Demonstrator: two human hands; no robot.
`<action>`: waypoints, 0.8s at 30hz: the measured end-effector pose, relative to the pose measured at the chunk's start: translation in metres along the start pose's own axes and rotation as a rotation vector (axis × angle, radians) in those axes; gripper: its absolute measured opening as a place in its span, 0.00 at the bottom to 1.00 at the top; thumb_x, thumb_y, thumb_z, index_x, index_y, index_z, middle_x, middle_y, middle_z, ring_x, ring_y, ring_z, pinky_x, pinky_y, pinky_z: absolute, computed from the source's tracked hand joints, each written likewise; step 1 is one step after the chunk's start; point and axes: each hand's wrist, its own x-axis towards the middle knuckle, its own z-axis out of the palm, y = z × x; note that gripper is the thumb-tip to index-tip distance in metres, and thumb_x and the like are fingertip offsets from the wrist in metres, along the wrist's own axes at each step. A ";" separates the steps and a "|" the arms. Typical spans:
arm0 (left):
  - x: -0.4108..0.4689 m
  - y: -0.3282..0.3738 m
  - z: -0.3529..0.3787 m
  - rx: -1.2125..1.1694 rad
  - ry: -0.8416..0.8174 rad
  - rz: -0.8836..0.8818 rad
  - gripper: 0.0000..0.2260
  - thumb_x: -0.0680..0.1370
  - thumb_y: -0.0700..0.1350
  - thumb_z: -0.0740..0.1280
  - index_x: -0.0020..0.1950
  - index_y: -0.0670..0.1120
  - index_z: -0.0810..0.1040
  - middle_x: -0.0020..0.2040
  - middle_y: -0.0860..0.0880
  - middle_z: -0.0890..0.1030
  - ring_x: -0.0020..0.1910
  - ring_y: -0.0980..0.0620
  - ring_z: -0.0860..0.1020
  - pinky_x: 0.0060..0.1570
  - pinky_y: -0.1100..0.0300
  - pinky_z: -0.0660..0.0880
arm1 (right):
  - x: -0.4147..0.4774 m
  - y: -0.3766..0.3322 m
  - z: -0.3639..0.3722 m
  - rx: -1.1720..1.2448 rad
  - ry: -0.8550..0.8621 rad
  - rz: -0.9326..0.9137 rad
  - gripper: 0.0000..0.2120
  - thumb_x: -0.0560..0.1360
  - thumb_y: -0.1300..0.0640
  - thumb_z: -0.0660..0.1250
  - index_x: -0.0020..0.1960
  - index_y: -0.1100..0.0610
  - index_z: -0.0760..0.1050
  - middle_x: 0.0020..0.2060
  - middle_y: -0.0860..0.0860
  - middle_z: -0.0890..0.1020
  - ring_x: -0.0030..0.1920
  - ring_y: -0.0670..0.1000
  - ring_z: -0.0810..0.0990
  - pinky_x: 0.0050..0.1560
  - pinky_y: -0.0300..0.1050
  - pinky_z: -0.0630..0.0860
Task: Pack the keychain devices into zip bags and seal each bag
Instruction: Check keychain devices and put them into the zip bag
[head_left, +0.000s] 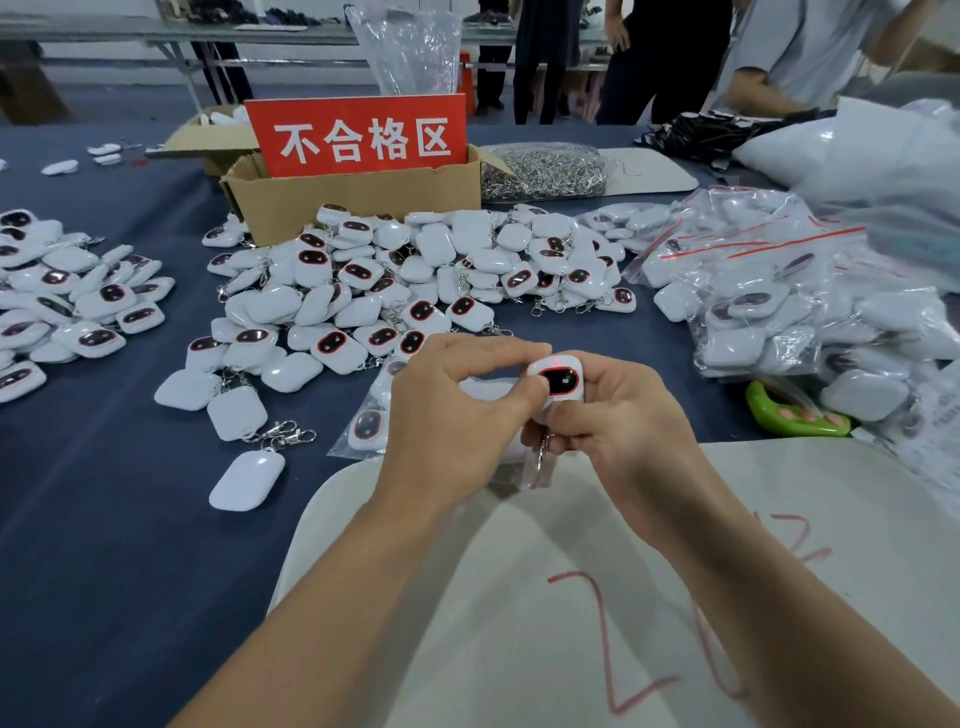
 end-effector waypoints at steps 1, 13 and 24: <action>-0.001 0.000 0.000 0.026 0.001 0.019 0.15 0.70 0.48 0.76 0.48 0.70 0.84 0.50 0.72 0.82 0.59 0.63 0.77 0.55 0.76 0.68 | 0.000 0.000 -0.001 -0.112 0.018 -0.015 0.10 0.71 0.68 0.66 0.49 0.61 0.82 0.32 0.54 0.82 0.34 0.51 0.80 0.35 0.42 0.74; -0.001 -0.005 -0.005 0.185 0.084 -0.060 0.17 0.68 0.46 0.81 0.49 0.67 0.85 0.48 0.61 0.81 0.54 0.56 0.79 0.59 0.52 0.76 | -0.002 0.004 -0.006 -0.530 0.322 -0.394 0.13 0.73 0.67 0.74 0.44 0.49 0.81 0.38 0.43 0.85 0.39 0.46 0.84 0.43 0.38 0.80; -0.001 -0.005 -0.005 0.135 -0.054 0.062 0.07 0.72 0.59 0.73 0.49 0.64 0.85 0.45 0.68 0.82 0.52 0.61 0.77 0.50 0.71 0.69 | 0.000 -0.009 -0.012 0.038 0.130 -0.036 0.08 0.74 0.53 0.70 0.44 0.58 0.82 0.32 0.58 0.81 0.27 0.52 0.73 0.27 0.40 0.68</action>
